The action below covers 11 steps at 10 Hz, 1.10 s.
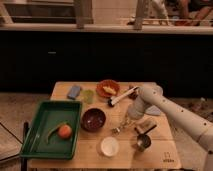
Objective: Place fork in table surface
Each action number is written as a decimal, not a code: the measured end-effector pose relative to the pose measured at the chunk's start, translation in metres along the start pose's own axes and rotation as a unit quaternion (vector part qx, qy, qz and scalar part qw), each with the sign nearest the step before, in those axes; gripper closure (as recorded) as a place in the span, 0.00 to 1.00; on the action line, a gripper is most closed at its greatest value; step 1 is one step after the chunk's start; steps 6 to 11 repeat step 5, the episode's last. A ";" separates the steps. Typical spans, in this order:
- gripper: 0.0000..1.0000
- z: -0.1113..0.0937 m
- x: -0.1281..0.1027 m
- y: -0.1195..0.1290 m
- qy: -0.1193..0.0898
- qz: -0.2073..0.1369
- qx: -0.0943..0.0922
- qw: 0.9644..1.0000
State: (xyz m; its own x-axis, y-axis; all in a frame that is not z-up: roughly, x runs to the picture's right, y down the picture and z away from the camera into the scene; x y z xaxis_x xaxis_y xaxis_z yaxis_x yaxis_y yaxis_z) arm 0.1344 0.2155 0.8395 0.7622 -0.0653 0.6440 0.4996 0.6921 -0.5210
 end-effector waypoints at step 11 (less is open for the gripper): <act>0.20 0.002 -0.006 -0.004 0.004 -0.006 -0.009 1.000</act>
